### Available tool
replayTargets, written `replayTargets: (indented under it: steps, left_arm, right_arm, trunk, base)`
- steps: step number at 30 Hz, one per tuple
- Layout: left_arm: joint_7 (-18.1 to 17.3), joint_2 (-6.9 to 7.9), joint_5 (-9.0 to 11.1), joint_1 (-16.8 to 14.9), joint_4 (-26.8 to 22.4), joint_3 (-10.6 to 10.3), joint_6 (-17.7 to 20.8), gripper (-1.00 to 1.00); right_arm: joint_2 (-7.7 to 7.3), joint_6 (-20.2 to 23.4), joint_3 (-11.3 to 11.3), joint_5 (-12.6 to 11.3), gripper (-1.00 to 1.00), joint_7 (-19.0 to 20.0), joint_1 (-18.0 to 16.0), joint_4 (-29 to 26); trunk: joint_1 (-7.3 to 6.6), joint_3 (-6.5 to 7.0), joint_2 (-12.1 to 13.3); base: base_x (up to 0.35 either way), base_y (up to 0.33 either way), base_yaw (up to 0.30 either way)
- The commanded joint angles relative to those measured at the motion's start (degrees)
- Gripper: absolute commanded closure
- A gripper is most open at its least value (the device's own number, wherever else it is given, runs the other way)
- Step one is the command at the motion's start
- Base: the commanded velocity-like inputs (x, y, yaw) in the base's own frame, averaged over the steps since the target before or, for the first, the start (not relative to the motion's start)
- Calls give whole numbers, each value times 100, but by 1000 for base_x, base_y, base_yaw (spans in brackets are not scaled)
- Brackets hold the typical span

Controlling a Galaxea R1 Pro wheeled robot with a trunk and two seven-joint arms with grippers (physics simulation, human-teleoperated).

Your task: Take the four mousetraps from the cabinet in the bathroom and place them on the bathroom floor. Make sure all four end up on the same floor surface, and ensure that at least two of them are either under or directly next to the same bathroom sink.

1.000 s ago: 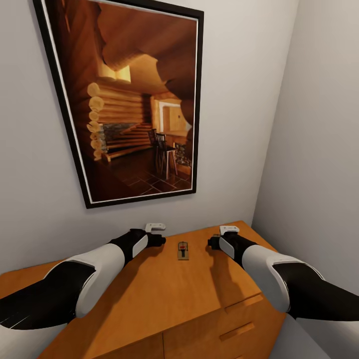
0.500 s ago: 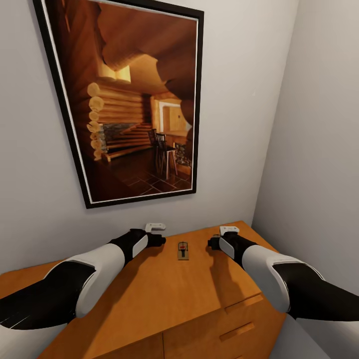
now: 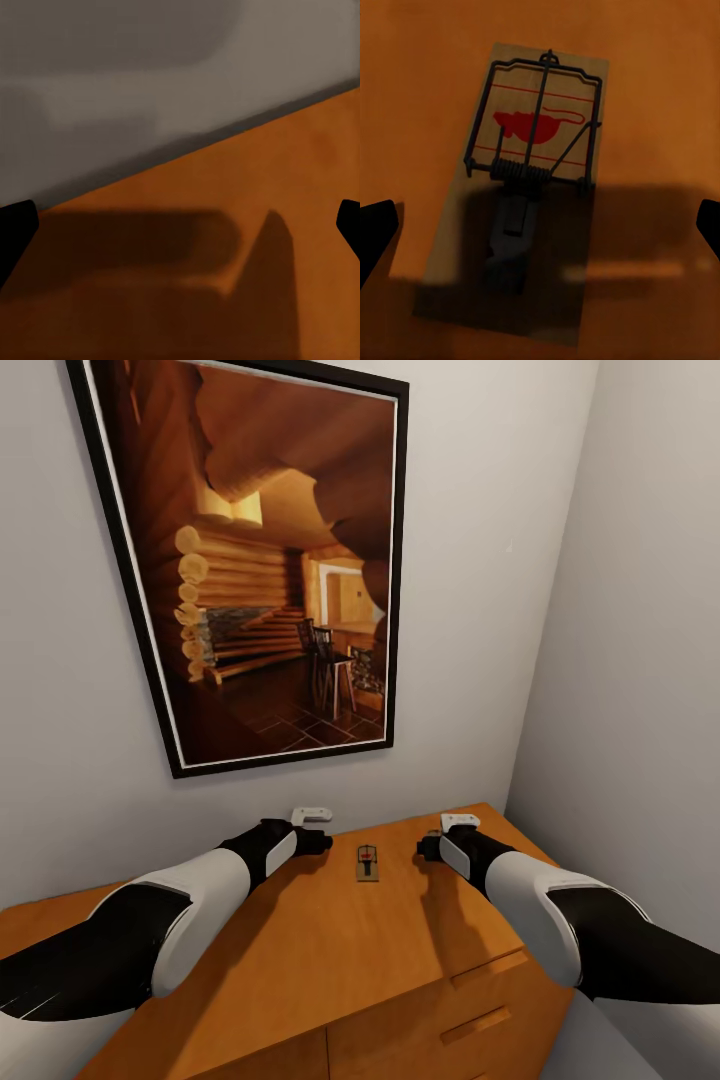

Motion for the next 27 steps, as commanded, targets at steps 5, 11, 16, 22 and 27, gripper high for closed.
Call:
replayTargets:
  steps: [5, 11, 16, 22, 27]
  left_arm:
    - [3, 1, 59, -3, -9, -49, 31, -100]
    - [3, 1, 63, -3, -9, -49, 31, -100]
    - [3, 1, 63, -3, -9, -49, 31, -100]
    - [3, 1, 65, -3, -9, -49, 31, -100]
    - [3, 1, 64, -3, -9, -49, 31, -100]
  right_arm:
    - [6, 6, 12, -49, -100, -24, -8, 9]
    - [9, 13, 12, -51, -100, -24, -7, 9]
    - [10, 24, 9, -52, -100, -24, -8, 9]
    - [11, 44, 6, -54, -100, -27, -8, 9]
    - [10, 56, 4, -59, 100, -59, -8, 9]
  trunk:
    - [0, -7, -5]
    - [0, -7, -5]
    - [0, -7, -5]
    - [0, -7, -5]
    - [0, -7, -5]
  base:
    - [0, 0, 0]
    - [0, 0, 0]
    - [0, 0, 0]
    - [0, 0, 0]
    - [0, 0, 0]
